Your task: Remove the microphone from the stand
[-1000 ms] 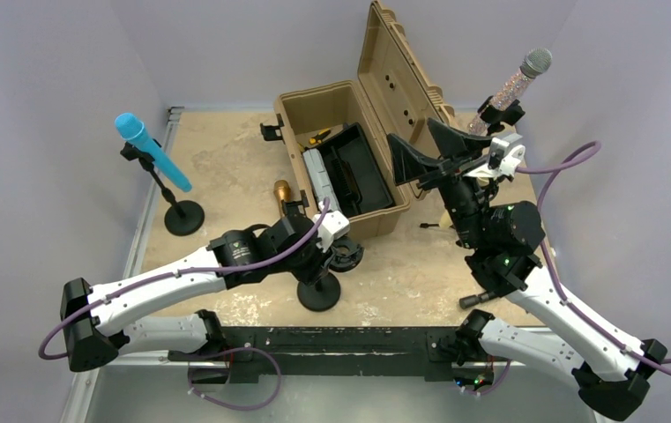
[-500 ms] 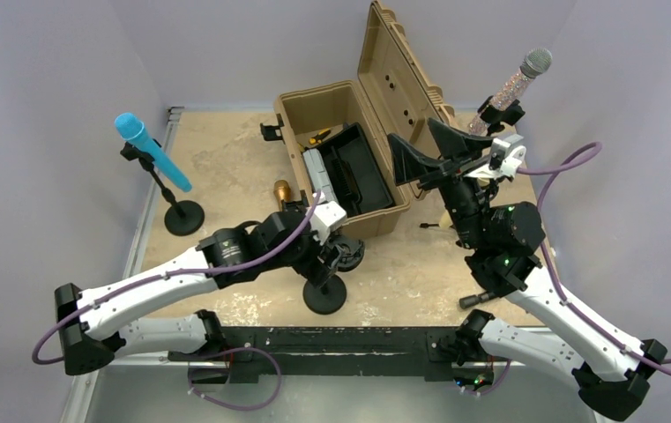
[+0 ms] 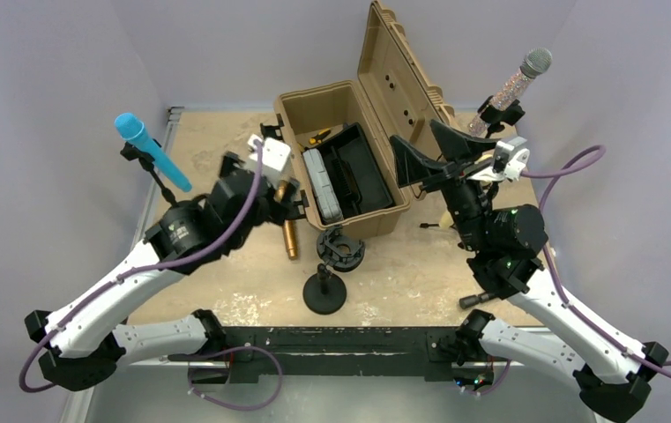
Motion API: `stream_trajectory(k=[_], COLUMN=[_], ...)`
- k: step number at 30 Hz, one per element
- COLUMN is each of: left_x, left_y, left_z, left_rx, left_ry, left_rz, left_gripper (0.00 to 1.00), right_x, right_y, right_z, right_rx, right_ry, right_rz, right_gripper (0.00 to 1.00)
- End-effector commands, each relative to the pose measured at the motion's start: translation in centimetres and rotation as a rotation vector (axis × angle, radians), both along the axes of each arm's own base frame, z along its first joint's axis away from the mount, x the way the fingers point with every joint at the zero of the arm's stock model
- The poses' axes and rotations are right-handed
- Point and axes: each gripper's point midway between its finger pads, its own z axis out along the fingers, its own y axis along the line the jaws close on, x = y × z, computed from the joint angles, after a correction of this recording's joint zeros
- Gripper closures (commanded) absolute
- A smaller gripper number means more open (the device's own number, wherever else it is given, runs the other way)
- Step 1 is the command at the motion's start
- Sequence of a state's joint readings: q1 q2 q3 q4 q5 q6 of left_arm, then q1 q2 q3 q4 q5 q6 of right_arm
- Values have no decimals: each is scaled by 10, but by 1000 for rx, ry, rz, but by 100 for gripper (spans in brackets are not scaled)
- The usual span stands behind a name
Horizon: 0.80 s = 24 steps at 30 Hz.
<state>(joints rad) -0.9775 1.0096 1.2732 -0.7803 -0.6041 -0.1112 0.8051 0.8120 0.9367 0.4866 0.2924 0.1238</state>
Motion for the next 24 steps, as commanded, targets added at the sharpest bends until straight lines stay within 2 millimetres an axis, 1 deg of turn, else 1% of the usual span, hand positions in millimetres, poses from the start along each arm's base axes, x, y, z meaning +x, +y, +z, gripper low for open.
stream_trajectory(k=[1, 3, 6, 11, 15, 18, 20, 24], left_x=[29, 32, 34, 34, 33, 36, 38, 47], left_y=[91, 116, 142, 179, 204, 222, 238, 259], left_z=[37, 46, 63, 92, 113, 119, 118, 116], left_rx=[55, 21, -62, -129, -129, -133, -176, -256], left_ry=[-73, -74, -115, -246, -351, -386, -389, -392], left_rz=[451, 584, 717, 893, 1003, 1068, 1120, 1196], left_gripper=[11, 6, 0, 0, 4, 5, 4, 1], right_x=[-5, -5, -4, -3, -1, -1, -2, 1], right_y=[-1, 1, 0, 0, 1, 6, 9, 12], right_z=[10, 10, 9, 14, 15, 14, 16, 16], right_rx=[27, 18, 10, 2, -15, -22, -22, -28], right_ry=[-27, -28, -29, -43, -47, -54, -64, -65], right_rz=[18, 21, 11, -2, -8, 6, 19, 21], right_gripper=[8, 8, 8, 7, 7, 7, 7, 7])
